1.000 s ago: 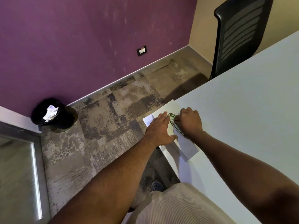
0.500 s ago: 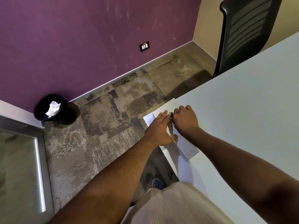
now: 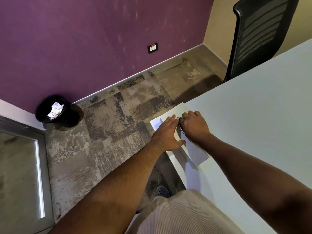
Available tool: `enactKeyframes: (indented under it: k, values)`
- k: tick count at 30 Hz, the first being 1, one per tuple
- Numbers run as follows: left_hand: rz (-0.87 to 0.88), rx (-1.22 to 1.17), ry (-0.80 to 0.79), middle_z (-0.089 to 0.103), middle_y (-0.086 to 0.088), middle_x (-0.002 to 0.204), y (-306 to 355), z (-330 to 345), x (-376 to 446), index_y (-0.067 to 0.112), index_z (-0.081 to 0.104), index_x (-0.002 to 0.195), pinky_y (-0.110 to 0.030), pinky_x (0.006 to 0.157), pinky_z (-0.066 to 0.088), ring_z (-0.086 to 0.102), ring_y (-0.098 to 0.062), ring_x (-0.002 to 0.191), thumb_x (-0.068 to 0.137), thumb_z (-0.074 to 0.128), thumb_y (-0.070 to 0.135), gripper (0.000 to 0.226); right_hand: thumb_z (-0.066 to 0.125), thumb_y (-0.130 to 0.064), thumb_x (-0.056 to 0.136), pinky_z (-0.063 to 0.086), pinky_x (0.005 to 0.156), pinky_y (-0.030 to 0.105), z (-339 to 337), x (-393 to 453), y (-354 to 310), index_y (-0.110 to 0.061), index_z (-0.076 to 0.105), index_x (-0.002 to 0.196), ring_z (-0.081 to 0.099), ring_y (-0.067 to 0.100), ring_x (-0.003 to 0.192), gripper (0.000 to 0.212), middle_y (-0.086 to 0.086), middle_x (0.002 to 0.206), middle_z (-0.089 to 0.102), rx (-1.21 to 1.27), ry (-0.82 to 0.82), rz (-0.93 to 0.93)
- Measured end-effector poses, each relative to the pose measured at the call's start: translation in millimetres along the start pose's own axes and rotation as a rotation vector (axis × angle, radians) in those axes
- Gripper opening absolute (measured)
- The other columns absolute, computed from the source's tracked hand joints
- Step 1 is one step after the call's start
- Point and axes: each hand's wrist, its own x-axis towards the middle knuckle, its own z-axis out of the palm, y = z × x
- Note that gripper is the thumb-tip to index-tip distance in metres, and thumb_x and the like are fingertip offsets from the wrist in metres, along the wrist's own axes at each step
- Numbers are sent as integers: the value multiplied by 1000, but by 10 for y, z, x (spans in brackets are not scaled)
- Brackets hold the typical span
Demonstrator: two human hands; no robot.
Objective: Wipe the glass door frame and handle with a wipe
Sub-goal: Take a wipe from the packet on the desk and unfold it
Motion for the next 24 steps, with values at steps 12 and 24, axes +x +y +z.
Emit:
enactKeyframes:
  k: [12, 24]
  values:
    - [-4, -22, 27, 0, 4, 167, -6, 25, 5, 17, 14, 158, -42, 123, 18, -3, -15, 153, 85, 73, 48, 99, 61, -38, 91, 42, 86, 29, -42, 36, -96, -17, 70, 113, 56, 16, 88, 32, 0, 103, 71, -43, -31, 68]
    - [13, -8, 18, -2, 1, 167, 10, 7, -5, 14, 13, 158, -41, 124, 13, -4, -18, 154, 88, 71, 49, 97, 59, -33, 93, 41, 77, 31, 29, -71, 40, -12, 76, 99, 57, 20, 80, 27, 6, 91, 70, 119, 156, 43]
